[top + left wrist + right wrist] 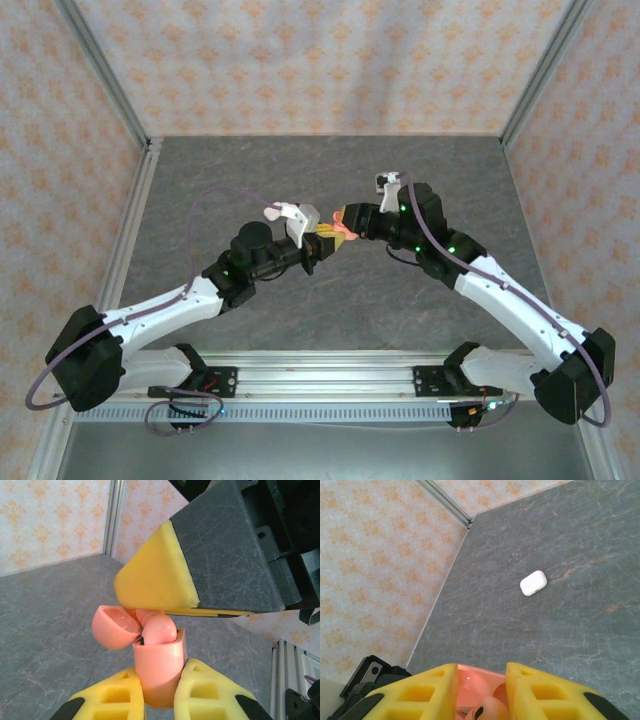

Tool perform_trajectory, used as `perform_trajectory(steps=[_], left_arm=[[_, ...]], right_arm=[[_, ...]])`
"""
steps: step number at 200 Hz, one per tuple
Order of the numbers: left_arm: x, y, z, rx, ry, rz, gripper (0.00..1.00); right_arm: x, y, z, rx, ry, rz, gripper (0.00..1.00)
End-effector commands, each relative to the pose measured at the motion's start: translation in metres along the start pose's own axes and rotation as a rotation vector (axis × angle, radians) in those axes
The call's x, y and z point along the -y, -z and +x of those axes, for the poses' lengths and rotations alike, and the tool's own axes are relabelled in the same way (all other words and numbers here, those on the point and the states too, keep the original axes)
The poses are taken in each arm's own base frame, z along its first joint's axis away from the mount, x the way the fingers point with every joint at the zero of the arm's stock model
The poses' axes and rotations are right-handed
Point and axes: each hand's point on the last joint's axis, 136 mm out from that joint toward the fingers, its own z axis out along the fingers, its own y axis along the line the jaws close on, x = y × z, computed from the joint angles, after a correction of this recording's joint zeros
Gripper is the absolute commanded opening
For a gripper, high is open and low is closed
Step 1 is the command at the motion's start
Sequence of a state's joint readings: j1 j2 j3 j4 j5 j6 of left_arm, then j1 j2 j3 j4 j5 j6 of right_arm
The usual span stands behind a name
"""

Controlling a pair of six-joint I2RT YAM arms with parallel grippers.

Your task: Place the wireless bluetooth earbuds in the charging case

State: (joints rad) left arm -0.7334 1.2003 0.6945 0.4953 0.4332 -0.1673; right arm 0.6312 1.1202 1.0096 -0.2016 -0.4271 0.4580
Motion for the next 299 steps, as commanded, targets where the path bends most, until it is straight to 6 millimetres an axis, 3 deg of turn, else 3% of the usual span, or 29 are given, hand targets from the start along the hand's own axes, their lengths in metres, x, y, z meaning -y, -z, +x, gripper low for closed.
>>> perform_trajectory(steps=[1, 127, 179, 299], left_arm=[[0.01, 0.003, -0.033, 0.121, -0.046, 0.032, 0.0], [0.01, 0.001, -0.033, 0.114, -0.058, 0.032, 0.0], [0.01, -0.001, -0.034, 0.117, -0.056, 0.032, 0.0], [0.01, 0.001, -0.038, 0.139, -0.055, 0.029, 0.0]], right_arm=[[0.006, 0.009, 0.009, -0.047, -0.045, 0.047, 0.34], [0.014, 0.015, 0.01, -0.059, -0.066, 0.104, 0.34], [0.014, 0.016, 0.002, -0.02, -0.1, 0.103, 0.25], [0.013, 0.026, -0.009, 0.097, -0.179, 0.049, 0.23]])
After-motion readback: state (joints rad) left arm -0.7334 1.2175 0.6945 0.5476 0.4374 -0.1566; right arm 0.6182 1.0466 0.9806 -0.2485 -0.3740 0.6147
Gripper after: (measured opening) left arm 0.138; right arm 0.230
